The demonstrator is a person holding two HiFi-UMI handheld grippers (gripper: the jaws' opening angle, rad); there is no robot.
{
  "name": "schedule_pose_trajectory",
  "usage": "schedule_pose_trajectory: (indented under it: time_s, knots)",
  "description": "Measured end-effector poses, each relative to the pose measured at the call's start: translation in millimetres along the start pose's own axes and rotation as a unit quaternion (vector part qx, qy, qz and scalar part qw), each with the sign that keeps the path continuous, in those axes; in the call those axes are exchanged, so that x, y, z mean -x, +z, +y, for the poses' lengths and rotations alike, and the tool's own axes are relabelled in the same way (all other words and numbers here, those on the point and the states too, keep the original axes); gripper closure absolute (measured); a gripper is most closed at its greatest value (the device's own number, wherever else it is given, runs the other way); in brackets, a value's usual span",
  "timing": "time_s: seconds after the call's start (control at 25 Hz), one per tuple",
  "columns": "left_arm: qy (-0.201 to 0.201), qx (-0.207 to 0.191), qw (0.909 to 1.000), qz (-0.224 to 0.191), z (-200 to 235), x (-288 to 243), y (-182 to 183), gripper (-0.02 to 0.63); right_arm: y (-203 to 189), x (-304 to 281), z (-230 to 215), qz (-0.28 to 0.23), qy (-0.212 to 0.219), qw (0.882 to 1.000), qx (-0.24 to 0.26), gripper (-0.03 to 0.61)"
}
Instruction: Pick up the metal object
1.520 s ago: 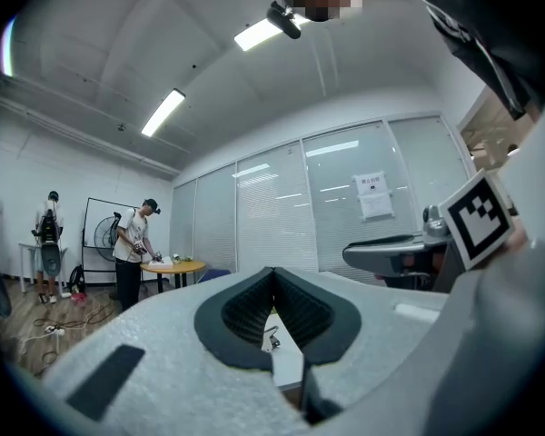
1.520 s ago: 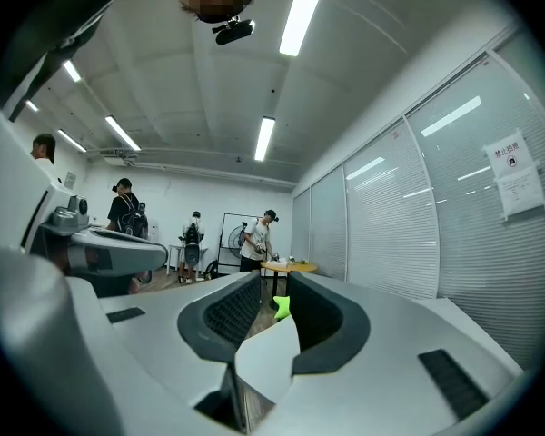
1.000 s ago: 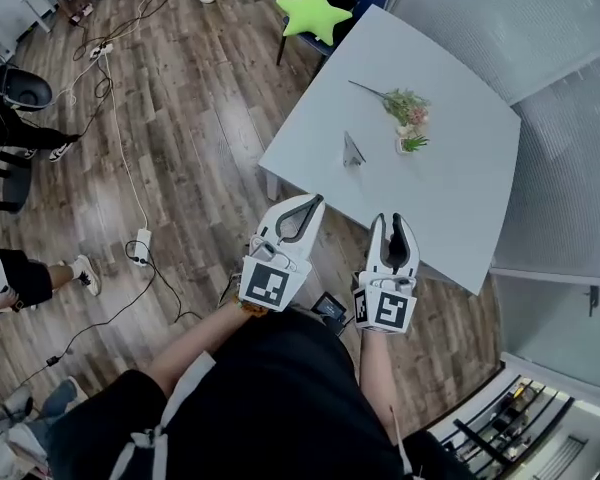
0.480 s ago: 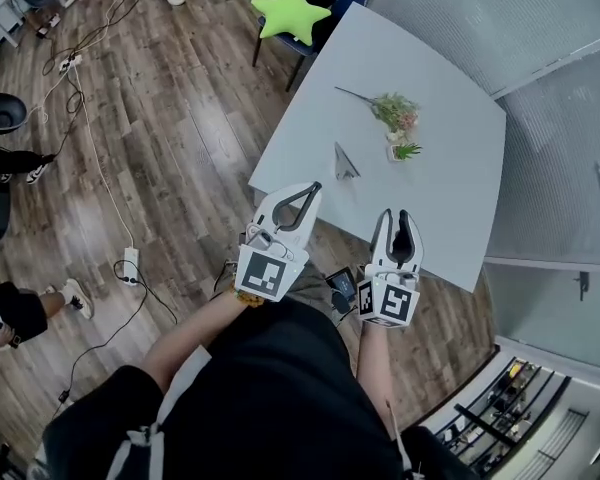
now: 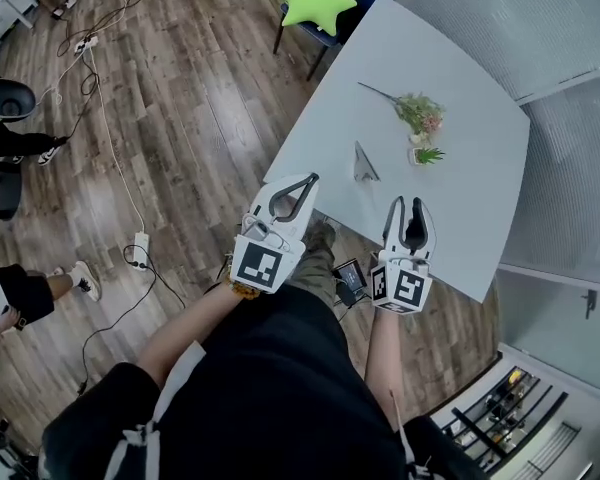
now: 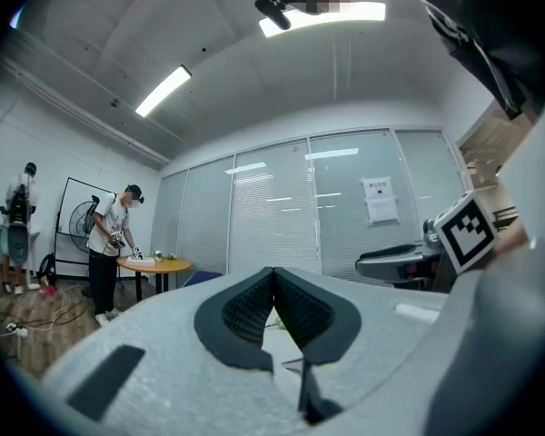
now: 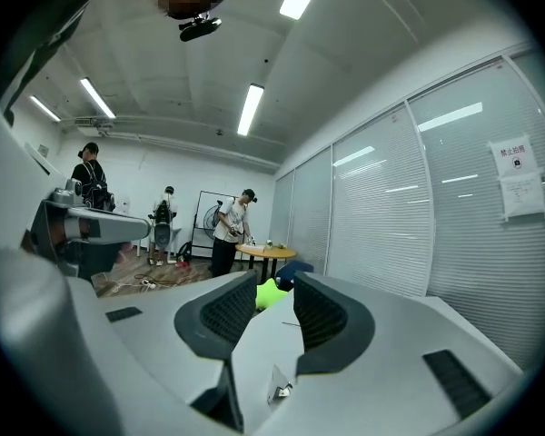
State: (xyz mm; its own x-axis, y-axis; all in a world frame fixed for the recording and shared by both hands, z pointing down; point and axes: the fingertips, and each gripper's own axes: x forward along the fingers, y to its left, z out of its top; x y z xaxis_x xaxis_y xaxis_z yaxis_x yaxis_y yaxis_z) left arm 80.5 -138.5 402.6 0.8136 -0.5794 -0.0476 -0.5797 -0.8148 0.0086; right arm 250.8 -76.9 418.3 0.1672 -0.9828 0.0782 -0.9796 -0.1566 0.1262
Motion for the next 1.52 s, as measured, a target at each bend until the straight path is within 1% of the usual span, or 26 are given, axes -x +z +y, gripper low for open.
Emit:
schedule_pose_trajectory:
  time_s: [0.16, 0.28, 0.52, 0.8, 0.96, 1.2, 1.52]
  knots:
    - [0.008, -0.011, 0.9998, 0.010, 10, -8, -4, 0.603, -14, -15, -12, 0.013, 0.004, 1.000, -0.003, 0.443]
    - [0.016, -0.007, 0.9998, 0.014, 13, -11, -5, 0.603, -23, -23, -18, 0.026, 0.013, 1.000, -0.004, 0.436]
    - [0.019, -0.012, 0.9994, 0.025, 16, -11, -14, 0.603, -48, -41, -19, 0.054, 0.038, 0.998, -0.010, 0.417]
    - [0.031, -0.017, 0.9987, 0.038, 21, -3, -22, 0.603, -86, -52, -14, 0.090, 0.056, 0.994, -0.022, 0.405]
    - [0.039, -0.024, 0.9981, 0.042, 27, 2, -22, 0.603, -102, -60, -8, 0.111, 0.070, 0.991, -0.024, 0.393]
    - [0.050, -0.021, 0.9974, 0.047, 33, 7, -24, 0.603, -126, -73, -8, 0.142, 0.083, 0.986, -0.013, 0.393]
    - [0.060, -0.021, 0.9968, 0.049, 36, 10, -27, 0.603, -173, -84, -11, 0.204, 0.093, 0.974, -0.011, 0.390]
